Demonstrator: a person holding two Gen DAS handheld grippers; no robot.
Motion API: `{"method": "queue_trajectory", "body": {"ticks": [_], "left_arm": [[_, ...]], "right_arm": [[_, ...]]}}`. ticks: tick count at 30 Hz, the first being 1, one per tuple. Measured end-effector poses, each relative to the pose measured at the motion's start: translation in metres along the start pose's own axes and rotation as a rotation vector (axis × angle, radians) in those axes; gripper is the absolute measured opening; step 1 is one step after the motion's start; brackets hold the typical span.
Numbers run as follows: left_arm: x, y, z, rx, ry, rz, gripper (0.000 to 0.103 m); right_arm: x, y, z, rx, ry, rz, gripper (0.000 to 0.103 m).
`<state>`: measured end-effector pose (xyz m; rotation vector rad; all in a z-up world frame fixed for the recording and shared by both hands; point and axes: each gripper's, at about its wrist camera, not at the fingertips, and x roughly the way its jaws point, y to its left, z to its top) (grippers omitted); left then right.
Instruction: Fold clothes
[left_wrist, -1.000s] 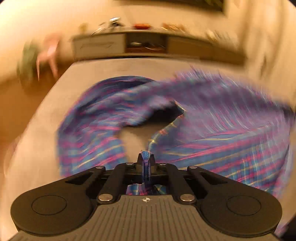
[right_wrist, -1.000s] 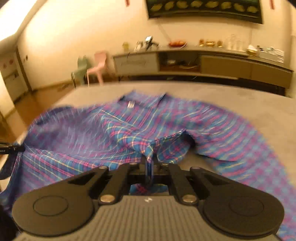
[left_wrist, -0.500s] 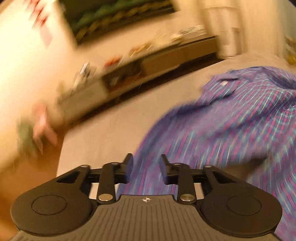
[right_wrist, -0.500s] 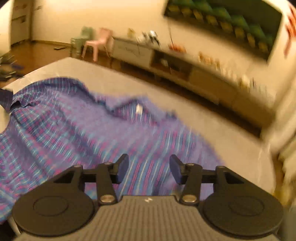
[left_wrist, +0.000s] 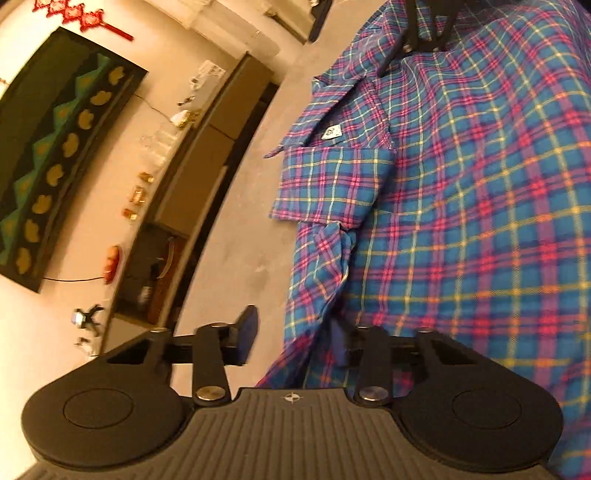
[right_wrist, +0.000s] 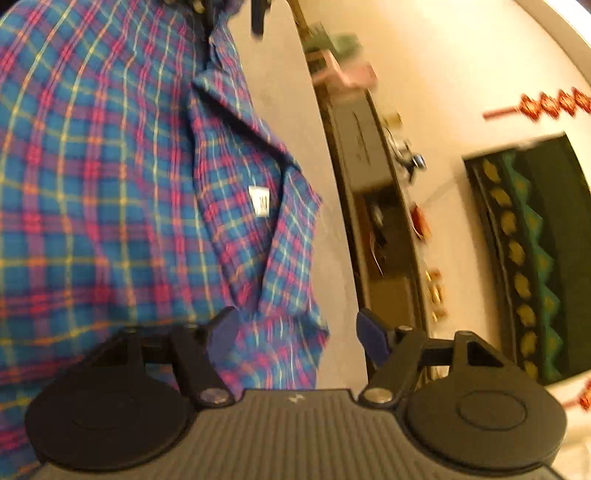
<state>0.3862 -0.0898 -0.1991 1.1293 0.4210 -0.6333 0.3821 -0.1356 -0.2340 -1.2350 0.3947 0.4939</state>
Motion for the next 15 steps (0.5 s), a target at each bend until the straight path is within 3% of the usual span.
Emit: {"method": "queue_trajectory", "body": {"ticks": [1, 2, 3, 4, 5, 7, 9, 10, 12, 13, 15], "left_arm": [[0.002, 0.002, 0.000, -0.008, -0.005, -0.025, 0.004], [-0.001, 0.007, 0.000, -0.026, -0.013, -0.056, 0.001], [-0.006, 0.020, -0.003, -0.110, -0.044, -0.098, 0.001], [-0.009, 0.037, -0.007, -0.234, -0.089, -0.144, 0.001], [-0.013, 0.054, -0.011, -0.358, -0.134, -0.191, 0.001], [-0.019, 0.088, -0.018, -0.605, -0.225, -0.283, 0.001], [-0.002, 0.132, -0.046, -0.953, -0.226, -0.273, 0.001], [0.018, 0.149, -0.068, -1.158, -0.153, -0.256, 0.001], [0.061, 0.168, -0.110, -1.509, 0.078, -0.227, 0.001], [0.071, 0.168, -0.122, -1.562, 0.174, -0.194, 0.001], [0.061, 0.164, -0.129, -1.525, 0.208, -0.112, 0.002]], "right_arm": [[0.014, 0.002, -0.002, -0.052, -0.005, 0.003, 0.070], [0.029, 0.004, -0.003, -0.104, -0.011, 0.006, 0.058], [0.028, -0.003, 0.000, -0.075, -0.012, 0.057, 0.045], [0.027, -0.011, 0.004, -0.046, -0.012, 0.107, 0.008], [0.027, -0.018, 0.008, -0.017, -0.013, 0.158, 0.001], [0.022, -0.049, 0.012, 0.165, -0.057, 0.196, 0.000], [0.020, -0.088, 0.016, 0.398, -0.116, 0.215, 0.000], [0.031, -0.098, 0.014, 0.483, -0.096, 0.179, 0.001], [0.054, -0.118, 0.011, 0.653, -0.055, 0.106, 0.019], [0.055, -0.115, 0.008, 0.670, -0.038, 0.121, 0.030], [0.058, -0.109, 0.001, 0.703, -0.002, 0.153, 0.039]]}}
